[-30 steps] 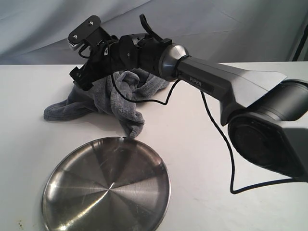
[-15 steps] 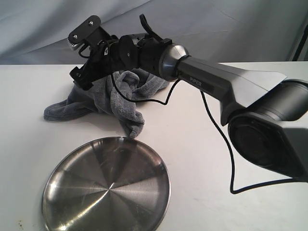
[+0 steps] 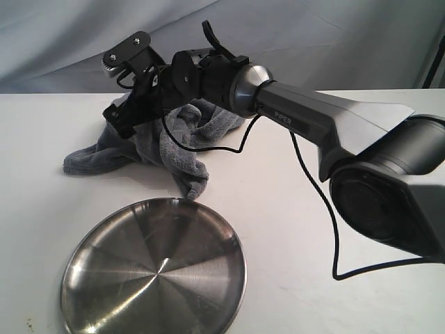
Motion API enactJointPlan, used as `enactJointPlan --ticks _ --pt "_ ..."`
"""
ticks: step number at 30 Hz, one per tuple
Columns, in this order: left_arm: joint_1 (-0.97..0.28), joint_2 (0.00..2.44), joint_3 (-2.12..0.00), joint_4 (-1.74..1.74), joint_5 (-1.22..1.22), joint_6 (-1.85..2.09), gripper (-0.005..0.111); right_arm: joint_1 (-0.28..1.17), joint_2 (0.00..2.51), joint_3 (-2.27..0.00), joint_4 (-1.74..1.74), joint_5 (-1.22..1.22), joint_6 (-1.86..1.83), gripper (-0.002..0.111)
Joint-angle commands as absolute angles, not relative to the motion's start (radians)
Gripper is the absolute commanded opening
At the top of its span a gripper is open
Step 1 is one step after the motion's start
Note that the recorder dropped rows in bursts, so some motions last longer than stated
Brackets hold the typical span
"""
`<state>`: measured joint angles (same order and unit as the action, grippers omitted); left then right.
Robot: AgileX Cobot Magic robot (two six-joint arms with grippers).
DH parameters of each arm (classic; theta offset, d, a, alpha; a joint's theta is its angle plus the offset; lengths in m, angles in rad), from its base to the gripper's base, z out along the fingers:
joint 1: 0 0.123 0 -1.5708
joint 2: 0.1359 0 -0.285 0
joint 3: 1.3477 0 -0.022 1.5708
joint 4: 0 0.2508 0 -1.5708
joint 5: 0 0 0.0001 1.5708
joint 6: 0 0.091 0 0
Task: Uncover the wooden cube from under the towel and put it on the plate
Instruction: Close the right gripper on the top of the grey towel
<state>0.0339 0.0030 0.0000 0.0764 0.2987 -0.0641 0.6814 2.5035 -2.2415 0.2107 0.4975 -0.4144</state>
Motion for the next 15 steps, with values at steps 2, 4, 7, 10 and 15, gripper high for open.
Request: enactJointPlan --ticks 2,4,7,10,15 --pt "0.029 0.0 0.0 0.071 0.285 -0.068 0.001 0.676 2.506 -2.246 0.198 0.595 -0.423 0.105" --pt "0.029 0.0 0.0 0.071 0.285 -0.068 0.001 0.676 2.506 -2.246 0.149 0.627 -0.423 0.105" --pt "0.029 0.0 0.0 0.071 0.285 -0.068 0.001 0.676 2.506 -2.246 0.081 0.665 -0.419 0.105" --pt "0.029 0.0 0.0 0.071 0.285 -0.068 0.001 0.676 2.506 -2.246 0.078 0.673 -0.419 0.105" --pt "0.029 0.0 0.0 0.071 0.285 -0.068 0.001 0.676 2.521 -2.246 0.054 0.673 -0.417 0.105"
